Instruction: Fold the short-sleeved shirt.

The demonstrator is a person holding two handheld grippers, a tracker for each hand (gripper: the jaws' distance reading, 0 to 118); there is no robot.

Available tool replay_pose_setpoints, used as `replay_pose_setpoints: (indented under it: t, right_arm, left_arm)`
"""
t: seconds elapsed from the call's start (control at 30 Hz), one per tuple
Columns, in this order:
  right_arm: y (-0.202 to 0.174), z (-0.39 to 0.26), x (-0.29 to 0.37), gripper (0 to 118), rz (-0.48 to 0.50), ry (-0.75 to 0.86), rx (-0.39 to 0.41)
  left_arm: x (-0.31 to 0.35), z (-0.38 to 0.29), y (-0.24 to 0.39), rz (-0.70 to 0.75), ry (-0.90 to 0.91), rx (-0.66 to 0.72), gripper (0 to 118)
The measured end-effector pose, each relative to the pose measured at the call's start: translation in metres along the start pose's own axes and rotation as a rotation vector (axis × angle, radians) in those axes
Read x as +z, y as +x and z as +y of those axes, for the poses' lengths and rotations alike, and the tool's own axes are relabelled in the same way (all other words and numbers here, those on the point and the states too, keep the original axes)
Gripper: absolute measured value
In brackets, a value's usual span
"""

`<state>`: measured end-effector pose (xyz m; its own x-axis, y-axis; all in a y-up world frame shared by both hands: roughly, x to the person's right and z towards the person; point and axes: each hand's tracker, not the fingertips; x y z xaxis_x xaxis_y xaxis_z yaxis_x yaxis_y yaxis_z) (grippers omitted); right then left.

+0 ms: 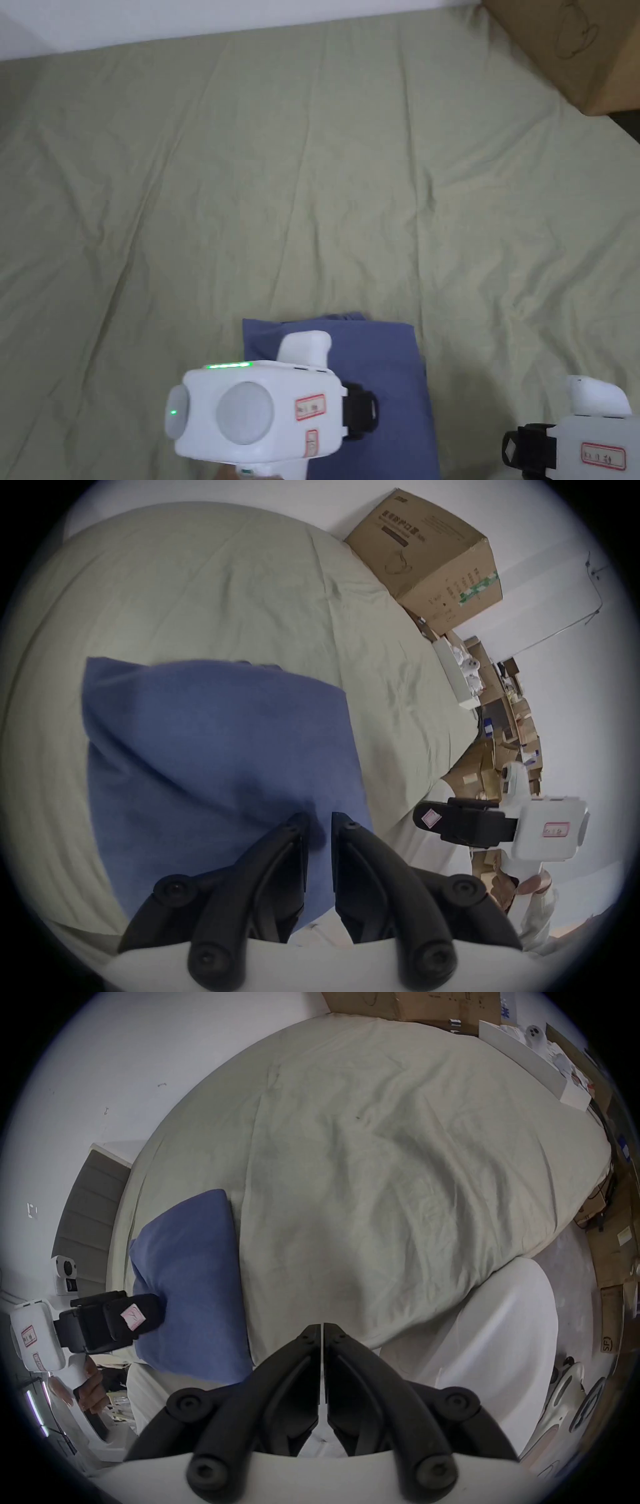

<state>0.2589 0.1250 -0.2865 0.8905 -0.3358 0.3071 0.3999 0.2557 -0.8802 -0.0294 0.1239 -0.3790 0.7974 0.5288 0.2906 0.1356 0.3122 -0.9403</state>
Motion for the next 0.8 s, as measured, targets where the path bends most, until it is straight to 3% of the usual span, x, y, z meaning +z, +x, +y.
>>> replay_pose_setpoints:
  t: [0.2,0.3,0.37,0.4,0.47,0.5,0.57,0.63,0.67,0.73,0.8]
  right_arm:
    - [-0.018,0.007,0.002,2,0.0,0.003,0.052]
    - [-0.04,0.016,0.0,2,0.017,0.008,0.125]
    - [-0.063,0.022,-0.006,2,0.05,-0.002,0.215]
    - [-0.075,0.024,-0.01,2,0.064,-0.002,0.253]
    - [-0.102,0.028,-0.022,2,0.081,-0.003,0.342]
    - [-0.113,0.03,-0.032,2,0.066,0.007,0.377]
    - [-0.129,0.037,-0.059,2,0.012,0.02,0.422]
    - [-0.133,0.046,-0.082,2,-0.028,-0.044,0.373]
    - [-0.134,0.047,-0.087,2,0.014,-0.045,0.369]
    - [-0.137,0.048,-0.098,2,-0.006,-0.047,0.434]
    - [-0.138,0.052,-0.103,2,0.0,-0.054,0.438]
  left_arm:
    - [-0.004,-0.01,0.003,-0.144,-0.029,0.002,15]
    - [0.026,-0.012,-0.023,-0.181,0.047,0.079,15]
    - [0.055,-0.014,-0.049,-0.195,0.103,0.123,19]
    - [0.068,-0.016,-0.062,-0.192,0.129,0.141,31]
    - [0.091,-0.024,-0.09,-0.167,0.176,0.192,94]
    - [0.099,-0.027,-0.104,-0.148,0.192,0.219,112]
    - [0.114,-0.036,-0.131,-0.109,0.24,0.293,117]
    - [0.119,-0.04,-0.151,-0.102,0.257,0.382,116]
    - [0.119,-0.043,-0.16,-0.124,0.272,0.421,116]
    - [0.11,-0.045,-0.177,-0.226,0.279,0.467,116]
    - [0.096,-0.04,-0.188,-0.257,0.235,0.524,116]
